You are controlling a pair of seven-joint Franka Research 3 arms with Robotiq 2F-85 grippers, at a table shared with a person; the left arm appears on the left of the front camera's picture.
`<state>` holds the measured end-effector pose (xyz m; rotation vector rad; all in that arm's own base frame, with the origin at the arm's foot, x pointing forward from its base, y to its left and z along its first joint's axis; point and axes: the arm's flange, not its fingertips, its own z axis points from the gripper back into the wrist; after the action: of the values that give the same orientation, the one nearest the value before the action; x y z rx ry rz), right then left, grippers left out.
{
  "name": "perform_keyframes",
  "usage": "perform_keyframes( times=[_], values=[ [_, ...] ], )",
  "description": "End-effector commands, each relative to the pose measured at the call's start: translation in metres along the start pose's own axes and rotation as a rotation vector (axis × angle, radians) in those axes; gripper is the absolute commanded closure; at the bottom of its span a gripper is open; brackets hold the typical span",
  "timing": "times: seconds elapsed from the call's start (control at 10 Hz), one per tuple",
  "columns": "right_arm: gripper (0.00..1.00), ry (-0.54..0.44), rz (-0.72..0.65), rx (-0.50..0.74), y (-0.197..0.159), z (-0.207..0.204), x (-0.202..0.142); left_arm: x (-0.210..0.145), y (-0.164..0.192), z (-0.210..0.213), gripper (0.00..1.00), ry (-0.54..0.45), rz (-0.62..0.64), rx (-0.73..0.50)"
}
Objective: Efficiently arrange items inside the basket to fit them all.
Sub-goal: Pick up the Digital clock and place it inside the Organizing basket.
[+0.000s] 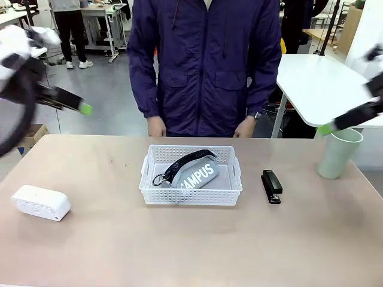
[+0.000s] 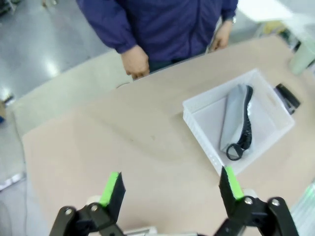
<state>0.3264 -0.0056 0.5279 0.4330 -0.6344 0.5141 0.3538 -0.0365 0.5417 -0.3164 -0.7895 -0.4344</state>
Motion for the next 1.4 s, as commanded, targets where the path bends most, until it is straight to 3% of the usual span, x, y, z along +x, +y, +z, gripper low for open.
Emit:
perform_keyframes(
  times=[0.0,0.1,0.3,0.6,0.8,1.0,1.1,1.3],
  values=[
    [0.00,-0.098,-0.183,0.066,-0.034,0.059,-0.038,-0.128,0.017,0.059,0.00,-0.036,0.031,-0.102],
    [0.00,-0.156,-0.262,0.116,-0.053,0.084,-0.055,-0.145,0.035,0.082,0.00,-0.056,0.000,-0.173],
    [0.00,-0.278,-0.366,0.250,-0.104,0.115,-0.093,-0.194,0.077,0.115,0.00,-0.199,0.113,-0.217],
    [0.00,-0.409,-0.570,0.397,-0.178,0.113,-0.144,-0.259,0.123,0.115,0.00,-0.354,0.274,-0.319],
    [0.00,-0.462,-0.615,0.429,-0.189,0.107,-0.160,-0.286,0.136,0.108,0.00,-0.446,0.339,-0.361],
    [0.00,-0.446,-0.653,0.324,-0.191,0.096,-0.156,-0.283,0.138,0.102,0.00,-0.420,0.396,-0.314],
    [0.00,-0.462,-0.668,0.403,-0.190,0.105,-0.171,-0.282,0.206,0.158,0.00,-0.427,0.363,-0.342],
    [0.00,-0.462,-0.668,0.403,-0.190,0.105,-0.171,-0.282,0.206,0.158,0.00,-0.427,0.363,-0.342]
  ],
)
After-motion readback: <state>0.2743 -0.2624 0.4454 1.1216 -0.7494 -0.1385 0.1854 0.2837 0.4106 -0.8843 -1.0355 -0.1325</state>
